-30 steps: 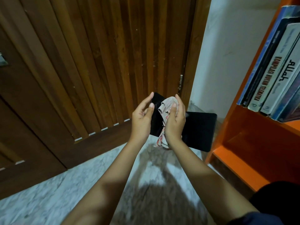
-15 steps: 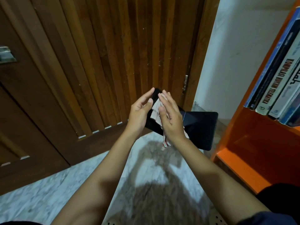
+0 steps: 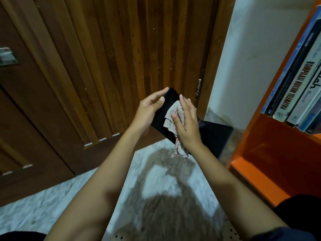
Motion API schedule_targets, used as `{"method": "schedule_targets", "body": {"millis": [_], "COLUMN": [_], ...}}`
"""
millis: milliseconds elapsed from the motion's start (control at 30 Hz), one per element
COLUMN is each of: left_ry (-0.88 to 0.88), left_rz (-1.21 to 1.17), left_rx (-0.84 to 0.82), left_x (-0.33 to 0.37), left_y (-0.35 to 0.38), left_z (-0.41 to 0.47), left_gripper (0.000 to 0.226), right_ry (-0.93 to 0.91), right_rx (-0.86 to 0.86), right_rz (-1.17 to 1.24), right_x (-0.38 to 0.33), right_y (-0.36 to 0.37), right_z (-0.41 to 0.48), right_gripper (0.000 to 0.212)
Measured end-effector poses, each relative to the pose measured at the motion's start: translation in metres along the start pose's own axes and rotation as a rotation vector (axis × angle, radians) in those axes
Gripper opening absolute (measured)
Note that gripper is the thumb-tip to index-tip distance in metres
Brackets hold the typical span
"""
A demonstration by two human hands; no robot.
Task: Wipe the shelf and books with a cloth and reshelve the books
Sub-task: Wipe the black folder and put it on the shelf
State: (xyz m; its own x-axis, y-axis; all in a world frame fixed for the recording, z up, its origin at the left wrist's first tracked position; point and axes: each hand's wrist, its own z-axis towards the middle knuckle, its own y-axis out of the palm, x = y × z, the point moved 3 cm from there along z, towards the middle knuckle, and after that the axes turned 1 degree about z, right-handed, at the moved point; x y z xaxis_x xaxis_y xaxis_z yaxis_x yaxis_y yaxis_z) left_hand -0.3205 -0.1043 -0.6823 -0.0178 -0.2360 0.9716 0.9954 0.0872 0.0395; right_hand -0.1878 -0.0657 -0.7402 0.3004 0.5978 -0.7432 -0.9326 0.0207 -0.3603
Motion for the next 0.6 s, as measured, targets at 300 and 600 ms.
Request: {"method": "schedule_targets", "body": {"millis": [300, 600], "left_ry": [-0.083, -0.029], "left_rz": [-0.048, -0.202], "left_rx": [0.103, 0.278], "left_x": [-0.007, -0.053], "left_y": [-0.006, 0.005], "left_z": [0.003, -0.038], "left_gripper": [0.021, 0.027], "right_ry": [0.102, 0.242], "right_rx": [0.09, 0.202], "right_rz": [0.107, 0.22], "right_x": [0.001, 0.016], "right_y": [0.003, 0.002], "right_z": [0.004, -0.002], "right_gripper": [0.044, 0.04]}}
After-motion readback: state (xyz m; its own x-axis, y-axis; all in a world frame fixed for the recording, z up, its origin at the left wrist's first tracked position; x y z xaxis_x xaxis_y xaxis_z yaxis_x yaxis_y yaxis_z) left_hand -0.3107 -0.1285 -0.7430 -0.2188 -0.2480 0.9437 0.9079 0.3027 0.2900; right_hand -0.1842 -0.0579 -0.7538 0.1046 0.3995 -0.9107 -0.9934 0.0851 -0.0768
